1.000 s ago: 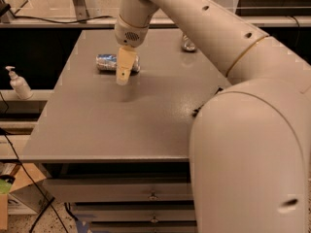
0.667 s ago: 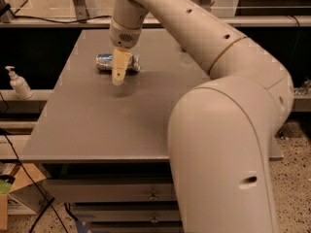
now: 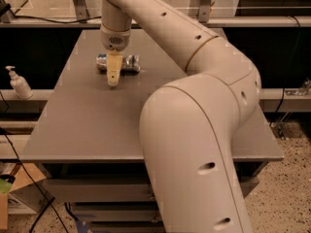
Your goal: Place redbull can upright
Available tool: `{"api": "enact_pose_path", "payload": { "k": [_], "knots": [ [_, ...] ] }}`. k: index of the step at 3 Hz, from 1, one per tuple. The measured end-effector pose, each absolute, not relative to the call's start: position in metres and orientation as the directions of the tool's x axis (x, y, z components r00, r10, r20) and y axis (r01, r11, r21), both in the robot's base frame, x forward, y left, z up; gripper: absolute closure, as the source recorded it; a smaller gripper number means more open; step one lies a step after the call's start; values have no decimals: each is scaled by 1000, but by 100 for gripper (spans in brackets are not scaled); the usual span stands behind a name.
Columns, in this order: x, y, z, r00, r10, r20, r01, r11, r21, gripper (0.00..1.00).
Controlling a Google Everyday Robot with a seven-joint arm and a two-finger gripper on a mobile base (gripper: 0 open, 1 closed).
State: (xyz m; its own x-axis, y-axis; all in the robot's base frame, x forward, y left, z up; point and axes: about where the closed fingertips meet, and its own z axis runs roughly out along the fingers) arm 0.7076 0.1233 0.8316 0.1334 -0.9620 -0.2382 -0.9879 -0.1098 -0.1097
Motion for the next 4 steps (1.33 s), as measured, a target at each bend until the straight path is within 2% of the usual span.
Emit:
{"api": "enact_pose_path", "payload": {
  "k": [2, 3, 4],
  "knots": [
    [711, 129, 837, 138, -977, -163, -984, -116, -136, 64],
    [706, 127, 860, 147, -968, -203, -978, -111, -177, 87],
    [693, 120, 889, 166, -925, -342, -971, -93, -221, 100]
  ]
}}
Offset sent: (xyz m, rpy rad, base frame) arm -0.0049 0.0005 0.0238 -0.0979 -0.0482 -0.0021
